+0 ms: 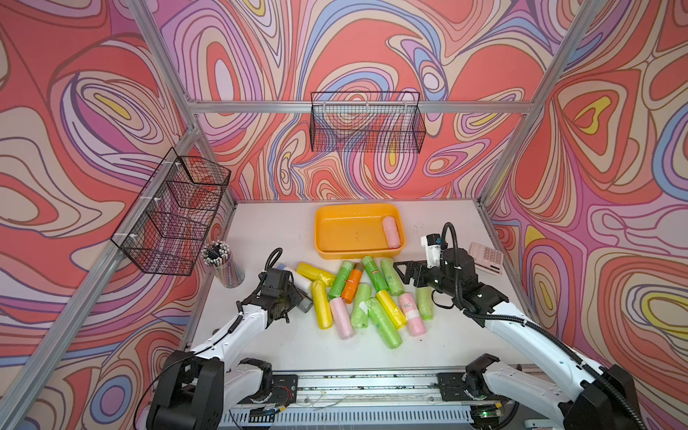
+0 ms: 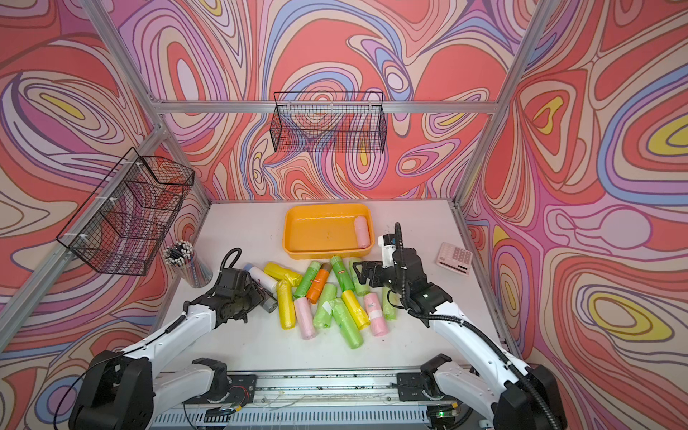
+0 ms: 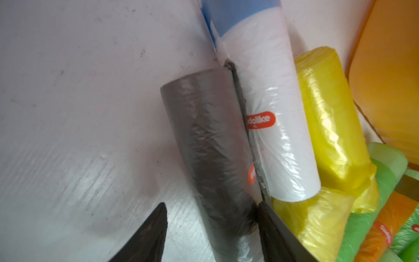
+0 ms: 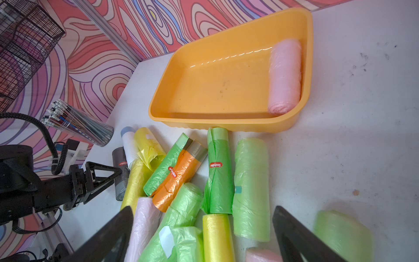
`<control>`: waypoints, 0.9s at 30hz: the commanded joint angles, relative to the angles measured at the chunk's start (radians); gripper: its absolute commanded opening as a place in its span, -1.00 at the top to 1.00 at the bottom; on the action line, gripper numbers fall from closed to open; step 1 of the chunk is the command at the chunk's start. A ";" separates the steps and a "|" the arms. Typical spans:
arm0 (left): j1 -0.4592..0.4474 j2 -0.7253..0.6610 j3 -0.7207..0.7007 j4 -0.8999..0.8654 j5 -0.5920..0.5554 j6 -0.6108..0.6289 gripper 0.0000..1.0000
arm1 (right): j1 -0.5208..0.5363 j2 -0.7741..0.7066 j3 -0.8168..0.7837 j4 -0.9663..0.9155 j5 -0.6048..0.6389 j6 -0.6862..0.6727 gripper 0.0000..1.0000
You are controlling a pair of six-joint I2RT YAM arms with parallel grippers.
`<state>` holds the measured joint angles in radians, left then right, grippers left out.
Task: Put the roll of trash bags into the storage box
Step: Pick up the roll of trash bags from the center of the board.
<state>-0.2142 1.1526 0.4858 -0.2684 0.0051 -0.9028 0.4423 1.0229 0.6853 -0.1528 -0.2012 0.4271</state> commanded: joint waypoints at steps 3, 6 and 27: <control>0.016 0.047 -0.007 0.033 0.003 -0.013 -0.27 | 0.006 -0.004 0.004 -0.019 0.005 -0.011 -0.96; 0.019 0.067 0.001 0.038 0.006 -0.011 -0.29 | 0.005 -0.005 0.004 -0.020 0.007 -0.007 -0.96; 0.027 0.177 0.005 0.100 -0.007 0.047 0.14 | 0.006 0.012 0.016 -0.012 -0.036 -0.004 -0.96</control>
<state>-0.1944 1.2938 0.4957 -0.1299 -0.0040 -0.8749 0.4423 1.0252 0.6853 -0.1715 -0.2096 0.4278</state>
